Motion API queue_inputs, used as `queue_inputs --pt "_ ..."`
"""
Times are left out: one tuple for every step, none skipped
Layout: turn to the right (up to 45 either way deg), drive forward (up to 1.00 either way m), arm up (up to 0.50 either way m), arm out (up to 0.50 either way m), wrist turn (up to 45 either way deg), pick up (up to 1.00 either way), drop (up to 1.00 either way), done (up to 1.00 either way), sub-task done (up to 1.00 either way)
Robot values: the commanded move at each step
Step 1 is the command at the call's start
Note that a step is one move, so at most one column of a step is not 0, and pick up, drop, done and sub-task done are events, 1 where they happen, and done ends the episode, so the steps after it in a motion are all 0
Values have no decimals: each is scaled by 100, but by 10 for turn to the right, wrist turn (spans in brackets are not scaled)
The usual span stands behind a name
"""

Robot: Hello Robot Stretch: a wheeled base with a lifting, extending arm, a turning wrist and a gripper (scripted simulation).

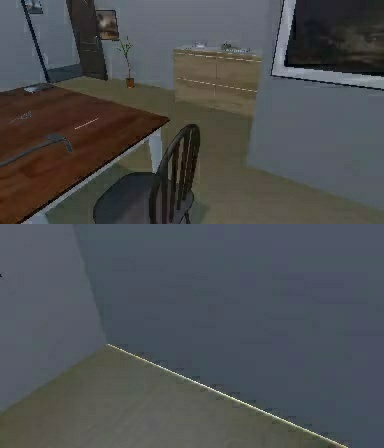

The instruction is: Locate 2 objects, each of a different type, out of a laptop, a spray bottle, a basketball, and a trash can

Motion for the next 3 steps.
queue_inputs --pt "-450 0 0 0 0 0 0 0 0" --pt "-450 0 0 0 0 0 0 0 0" --pt "-150 0 0 0 0 0 0 0 0"
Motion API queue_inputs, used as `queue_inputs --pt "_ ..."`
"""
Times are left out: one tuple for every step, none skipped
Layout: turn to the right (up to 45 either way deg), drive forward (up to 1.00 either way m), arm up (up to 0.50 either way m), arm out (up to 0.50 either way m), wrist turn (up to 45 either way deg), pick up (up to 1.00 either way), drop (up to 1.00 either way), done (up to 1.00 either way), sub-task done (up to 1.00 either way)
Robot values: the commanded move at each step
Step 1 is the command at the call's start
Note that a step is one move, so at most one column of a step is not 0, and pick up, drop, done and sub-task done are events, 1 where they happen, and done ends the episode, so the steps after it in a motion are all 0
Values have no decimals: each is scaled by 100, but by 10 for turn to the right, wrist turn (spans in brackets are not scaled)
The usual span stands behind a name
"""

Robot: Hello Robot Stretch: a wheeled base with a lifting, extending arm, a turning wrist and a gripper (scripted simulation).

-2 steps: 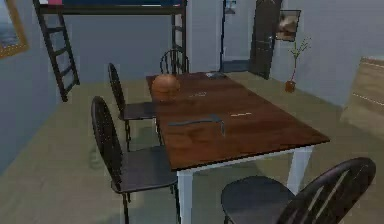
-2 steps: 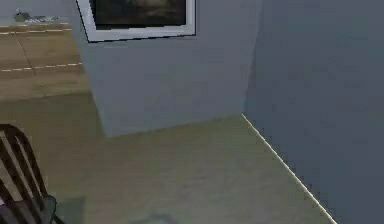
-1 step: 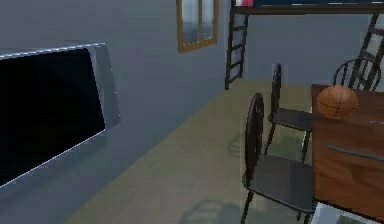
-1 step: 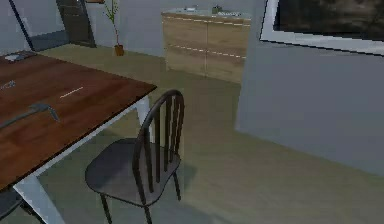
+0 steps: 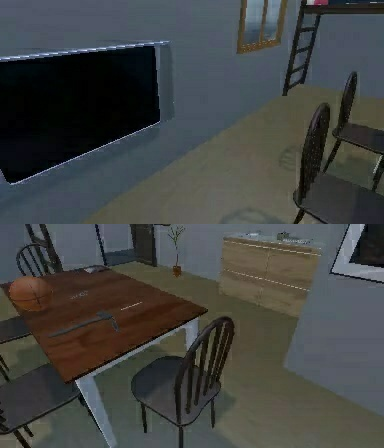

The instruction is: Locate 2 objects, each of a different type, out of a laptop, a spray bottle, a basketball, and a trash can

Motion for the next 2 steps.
queue_inputs --pt "0 100 0 0 0 0 0 0 0" --pt "-150 0 0 0 0 0 0 0 0"
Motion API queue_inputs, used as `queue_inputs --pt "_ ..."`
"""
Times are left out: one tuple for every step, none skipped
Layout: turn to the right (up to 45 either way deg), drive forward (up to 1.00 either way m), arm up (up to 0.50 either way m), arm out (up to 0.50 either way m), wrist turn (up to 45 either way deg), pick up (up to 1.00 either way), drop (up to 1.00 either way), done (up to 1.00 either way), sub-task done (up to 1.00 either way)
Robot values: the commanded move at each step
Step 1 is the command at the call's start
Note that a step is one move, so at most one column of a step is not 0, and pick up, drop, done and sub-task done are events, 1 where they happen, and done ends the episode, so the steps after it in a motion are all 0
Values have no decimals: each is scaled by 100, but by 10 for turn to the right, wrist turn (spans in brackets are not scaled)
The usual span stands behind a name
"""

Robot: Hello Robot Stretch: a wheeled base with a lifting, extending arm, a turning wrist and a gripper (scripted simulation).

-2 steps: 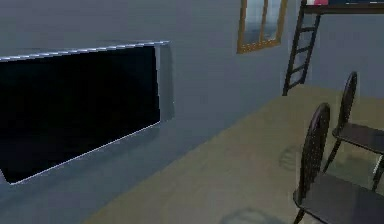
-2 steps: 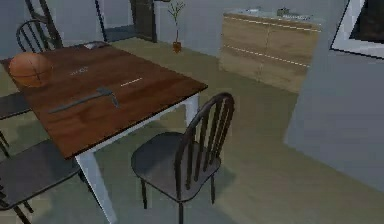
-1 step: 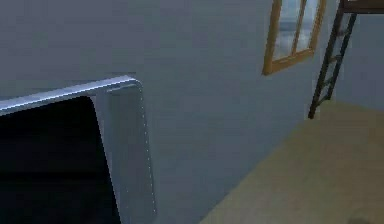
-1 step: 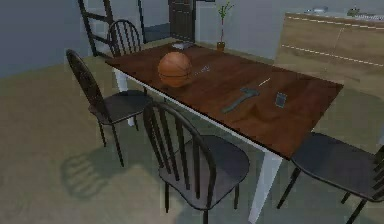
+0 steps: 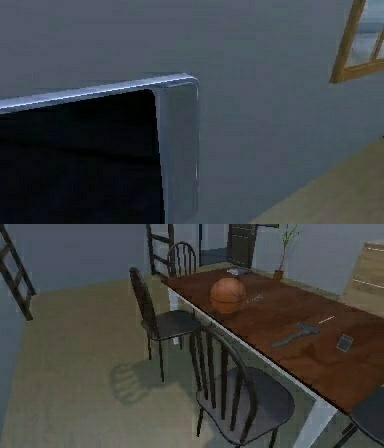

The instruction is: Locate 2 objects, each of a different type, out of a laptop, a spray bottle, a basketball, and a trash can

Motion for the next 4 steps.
queue_inputs --pt "0 5 0 0 0 0 0 0 0" --pt "450 0 0 0 0 0 0 0 0" --pt "180 0 0 0 0 0 0 0 0" --pt "0 75 0 0 0 0 0 0 0"
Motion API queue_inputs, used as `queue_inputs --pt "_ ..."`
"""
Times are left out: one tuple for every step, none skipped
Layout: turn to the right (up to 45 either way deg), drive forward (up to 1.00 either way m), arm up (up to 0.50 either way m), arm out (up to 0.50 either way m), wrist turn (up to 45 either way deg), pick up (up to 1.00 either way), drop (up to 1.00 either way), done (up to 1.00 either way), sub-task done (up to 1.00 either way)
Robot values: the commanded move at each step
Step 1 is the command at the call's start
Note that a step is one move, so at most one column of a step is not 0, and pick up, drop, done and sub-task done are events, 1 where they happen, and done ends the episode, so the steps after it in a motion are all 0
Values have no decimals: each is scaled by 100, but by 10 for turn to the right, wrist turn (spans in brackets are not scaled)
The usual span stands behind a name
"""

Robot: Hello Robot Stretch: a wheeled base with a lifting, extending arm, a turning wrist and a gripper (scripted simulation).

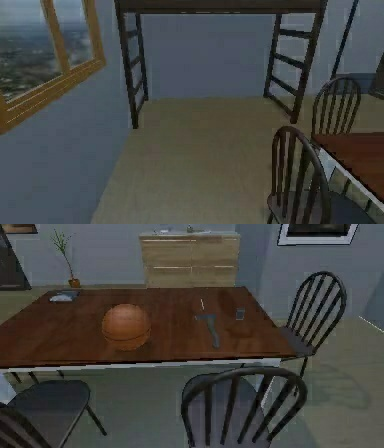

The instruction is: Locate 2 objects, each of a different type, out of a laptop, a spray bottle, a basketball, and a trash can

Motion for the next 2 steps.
queue_inputs --pt "450 0 0 0 0 0 0 0 0" --pt "270 0 0 0 0 0 0 0 0"
